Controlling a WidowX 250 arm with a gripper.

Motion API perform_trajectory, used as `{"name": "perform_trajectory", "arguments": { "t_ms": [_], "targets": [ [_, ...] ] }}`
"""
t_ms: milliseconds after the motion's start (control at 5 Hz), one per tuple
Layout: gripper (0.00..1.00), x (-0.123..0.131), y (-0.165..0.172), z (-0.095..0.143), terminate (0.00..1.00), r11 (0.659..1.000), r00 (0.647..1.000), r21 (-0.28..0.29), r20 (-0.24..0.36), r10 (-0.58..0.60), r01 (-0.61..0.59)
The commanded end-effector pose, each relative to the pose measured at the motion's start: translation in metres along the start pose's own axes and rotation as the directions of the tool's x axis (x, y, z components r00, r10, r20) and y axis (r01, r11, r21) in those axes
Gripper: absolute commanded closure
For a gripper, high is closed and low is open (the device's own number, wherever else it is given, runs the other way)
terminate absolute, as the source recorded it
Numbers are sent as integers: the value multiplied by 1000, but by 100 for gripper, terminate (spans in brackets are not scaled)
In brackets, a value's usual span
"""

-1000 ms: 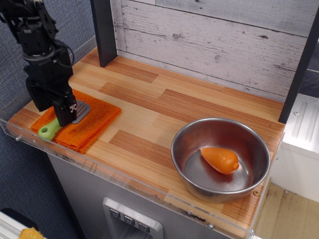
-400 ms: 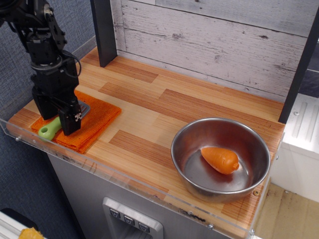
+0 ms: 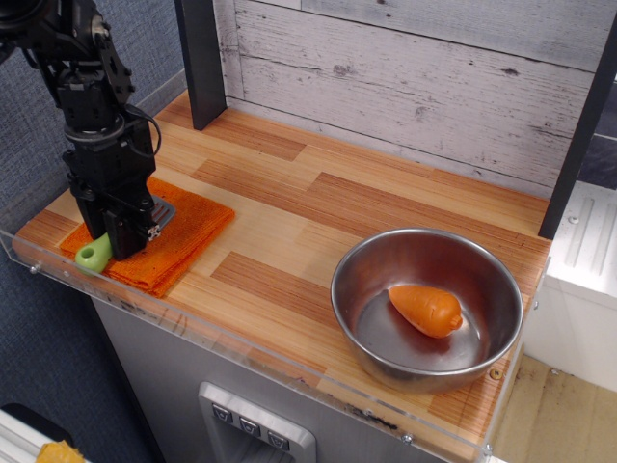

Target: Put the green spatula behind the silver bowl

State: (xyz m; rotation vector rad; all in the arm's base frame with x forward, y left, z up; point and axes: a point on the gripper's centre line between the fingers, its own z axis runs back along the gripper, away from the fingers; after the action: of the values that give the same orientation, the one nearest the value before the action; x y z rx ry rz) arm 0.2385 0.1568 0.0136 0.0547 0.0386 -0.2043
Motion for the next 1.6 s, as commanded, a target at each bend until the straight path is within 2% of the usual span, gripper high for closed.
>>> {"name": "perform_trajectory", "arguments": {
  "t_ms": [0,200,400,600,800,1000,1200,1400],
  "targets": [
    [100,4,0,8,0,1000,1000,4,14,0,-1],
    [100,4,0,24,0,986,988,-118,82,128,-118],
    [100,13,-13,60,0,966,966,-129,106,237,-223],
    [100,40,-50,87,0,975,970,-131,143,197,-179],
    [100,69,-96,107,0,987,980,-145,174,93,-68],
    [100,96,-142,118,0,991,983,-130,176,50,-28],
    [100,122,-171,126,0,990,982,-135,177,69,-45],
    [100,143,-188,122,0,990,978,-112,181,102,-82]
  ]
}}
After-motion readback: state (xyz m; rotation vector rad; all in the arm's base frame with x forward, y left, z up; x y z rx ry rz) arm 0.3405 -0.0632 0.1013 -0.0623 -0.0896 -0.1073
